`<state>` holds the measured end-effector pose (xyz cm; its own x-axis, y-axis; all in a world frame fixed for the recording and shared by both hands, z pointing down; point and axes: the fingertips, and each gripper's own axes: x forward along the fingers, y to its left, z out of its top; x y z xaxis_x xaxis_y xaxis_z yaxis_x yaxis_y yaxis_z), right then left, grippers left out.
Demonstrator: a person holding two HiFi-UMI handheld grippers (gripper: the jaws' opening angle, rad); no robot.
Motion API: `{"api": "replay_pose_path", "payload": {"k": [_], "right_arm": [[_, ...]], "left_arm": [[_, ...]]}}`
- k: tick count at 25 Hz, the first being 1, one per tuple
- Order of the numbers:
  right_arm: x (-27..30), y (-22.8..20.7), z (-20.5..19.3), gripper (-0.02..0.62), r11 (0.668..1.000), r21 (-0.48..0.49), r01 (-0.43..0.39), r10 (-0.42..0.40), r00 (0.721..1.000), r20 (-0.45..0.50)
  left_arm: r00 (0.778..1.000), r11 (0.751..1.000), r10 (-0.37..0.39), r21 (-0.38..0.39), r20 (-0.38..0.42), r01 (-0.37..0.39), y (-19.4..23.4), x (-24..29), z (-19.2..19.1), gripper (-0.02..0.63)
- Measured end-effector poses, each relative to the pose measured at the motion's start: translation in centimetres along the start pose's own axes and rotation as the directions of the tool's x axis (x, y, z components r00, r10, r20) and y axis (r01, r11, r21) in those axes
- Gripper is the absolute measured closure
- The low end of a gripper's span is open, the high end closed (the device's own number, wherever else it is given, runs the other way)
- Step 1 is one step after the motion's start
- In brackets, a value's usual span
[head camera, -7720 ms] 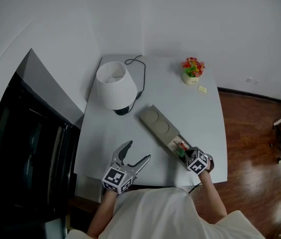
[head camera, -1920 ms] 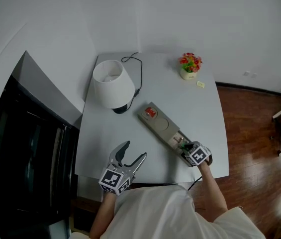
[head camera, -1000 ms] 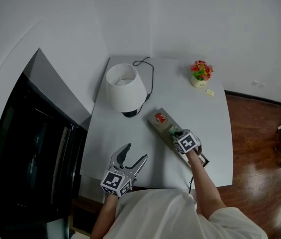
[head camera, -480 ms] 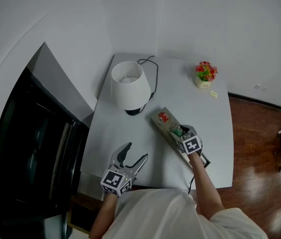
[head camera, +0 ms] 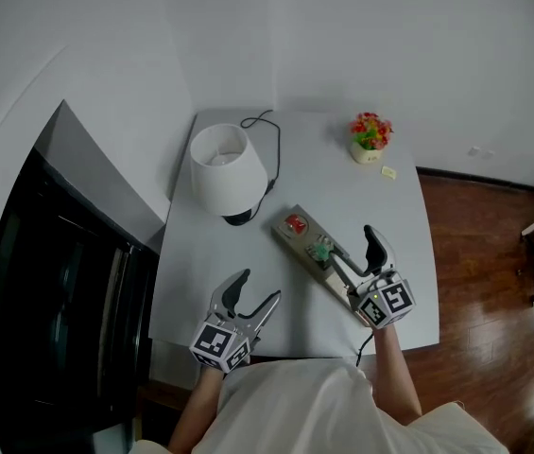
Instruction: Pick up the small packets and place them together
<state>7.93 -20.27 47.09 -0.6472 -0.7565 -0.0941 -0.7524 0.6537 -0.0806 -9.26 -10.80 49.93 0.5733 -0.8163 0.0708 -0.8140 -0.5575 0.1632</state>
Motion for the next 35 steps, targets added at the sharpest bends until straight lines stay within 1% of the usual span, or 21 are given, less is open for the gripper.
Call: {"api": "replay_pose_path", "payload": {"k": [1,5,7,9,10,12,15,21,25,28,35], "right_arm": [[-0.9,0.1,0.2,0.153,1.000,-0.005,0.013,-0.013,1.000,0.001],[-3.8,0.7,0.1,0.153,0.996,-0.071,0.053,-0.055,0.998,-0.023],[-4.9,1.3,-0.4,0.155,0.993,-0.108,0.048,-0.054,0.997,-0.052],[-5.7,1.9,-1.3,0.159,0.992,-0.123,0.037,-0.048,0.995,-0.085],[-6.0,2.2,-1.7,0.192,0.992,-0.123,0.038,-0.049,0.994,-0.095],[-6.5,2.6,-2.0,0.225,0.992,-0.120,0.045,-0.058,0.993,-0.107],[-6.9,3.1,-2.1,0.224,0.990,-0.132,0.051,-0.066,0.992,-0.112],[-7.4,4.0,-1.7,0.230,0.991,-0.123,0.059,-0.074,0.991,-0.114],[-7.5,4.8,-1.1,0.230,0.988,-0.148,0.051,-0.070,0.990,-0.123],[-7.7,4.7,-1.5,0.230,0.985,-0.165,0.048,-0.070,0.989,-0.132],[-7.4,5.5,-1.2,0.230,0.984,-0.169,0.046,-0.070,0.988,-0.137]], "left_arm": [[1.000,1.000,-0.012,0.003,0.007,0.012,-0.3,0.2,0.3,0.291],[0.998,0.998,-0.050,0.024,0.039,0.049,-1.1,0.9,1.4,0.293],[0.997,0.998,-0.060,0.031,0.052,0.059,-1.5,1.4,1.8,0.291],[0.996,0.997,-0.071,0.036,0.059,0.069,-1.9,1.8,2.0,0.288],[0.995,0.996,-0.077,0.037,0.060,0.075,-2.2,1.9,1.9,0.287],[0.994,0.995,-0.091,0.040,0.057,0.089,-2.7,2.2,1.8,0.285],[0.993,0.994,-0.102,0.042,0.055,0.100,-3.2,2.4,1.7,0.285],[0.995,0.996,-0.088,0.034,0.053,0.086,-3.1,2.3,1.4,0.285],[0.996,0.997,-0.069,0.028,0.056,0.067,-2.5,2.1,1.2,0.285],[0.997,0.998,-0.056,0.024,0.055,0.054,-1.9,1.9,1.1,0.285],[0.997,0.998,-0.052,0.025,0.059,0.051,-1.1,1.4,1.3,0.285]]}}
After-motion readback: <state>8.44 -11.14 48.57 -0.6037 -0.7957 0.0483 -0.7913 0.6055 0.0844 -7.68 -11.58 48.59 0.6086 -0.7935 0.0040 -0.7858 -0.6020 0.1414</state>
